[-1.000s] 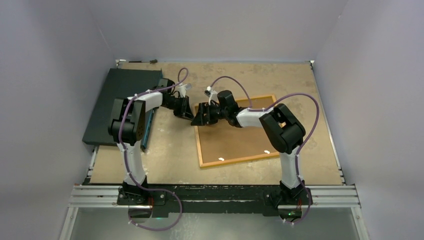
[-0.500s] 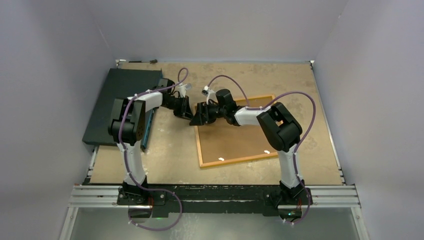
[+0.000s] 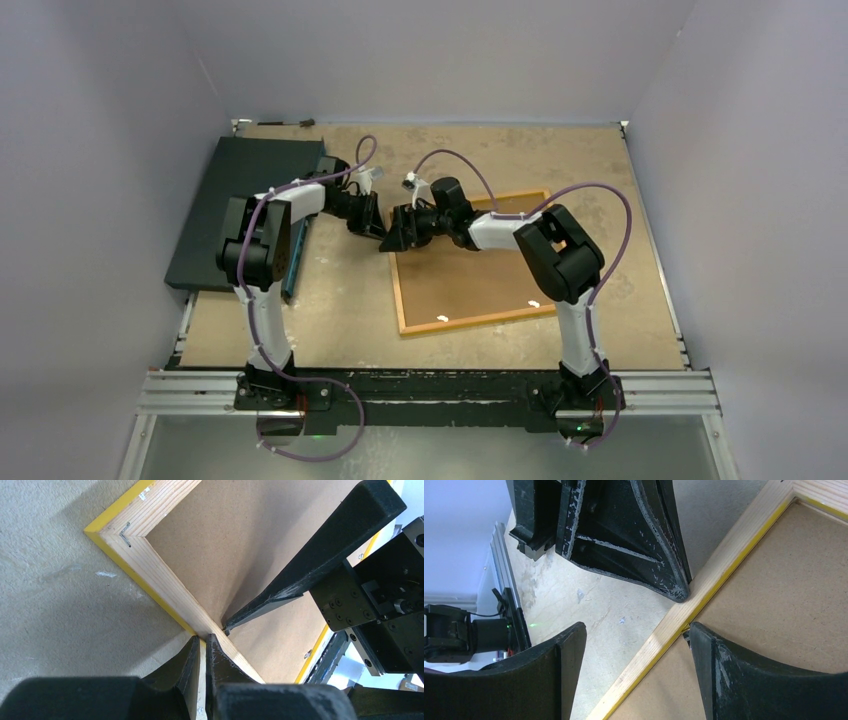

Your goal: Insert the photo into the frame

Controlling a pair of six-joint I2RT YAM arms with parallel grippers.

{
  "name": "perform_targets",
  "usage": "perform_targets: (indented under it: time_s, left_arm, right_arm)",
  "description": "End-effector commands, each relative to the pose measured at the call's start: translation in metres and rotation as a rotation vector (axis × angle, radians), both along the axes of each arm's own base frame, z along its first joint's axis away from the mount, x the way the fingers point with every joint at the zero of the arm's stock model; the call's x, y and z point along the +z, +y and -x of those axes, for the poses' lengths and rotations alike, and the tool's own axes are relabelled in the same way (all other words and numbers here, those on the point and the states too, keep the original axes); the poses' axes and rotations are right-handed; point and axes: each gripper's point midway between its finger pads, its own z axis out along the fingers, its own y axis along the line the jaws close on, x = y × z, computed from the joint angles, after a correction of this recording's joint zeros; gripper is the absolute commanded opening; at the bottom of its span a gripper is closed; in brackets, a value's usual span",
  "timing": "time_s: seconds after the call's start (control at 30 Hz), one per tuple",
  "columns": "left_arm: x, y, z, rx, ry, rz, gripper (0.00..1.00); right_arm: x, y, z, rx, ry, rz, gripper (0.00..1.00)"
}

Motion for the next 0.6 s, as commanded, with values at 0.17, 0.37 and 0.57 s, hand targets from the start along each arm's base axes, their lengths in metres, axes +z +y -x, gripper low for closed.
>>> perform_targets:
  time_s: [0.17,0.37,0.57]
  left_arm:
    - [0.022,0.009,-0.023,-0.001,-0.102,-0.060,0.00]
    - [0.055,0.025,-0.036,-0.012,-0.175,-0.075,0.27]
    - [0.085,0.042,-0.041,-0.012,-0.237,-0.098,0.39]
  right_arm:
    - [0.078,-0.008,-0.020,-0.085,-0.233,0.012,0.85]
    - [0.070,-0.046,0.020,-0.068,-0.337,0.279,0.81]
    - [0.054,-0.074,0.098,0.205,-0.419,0.440,0.81]
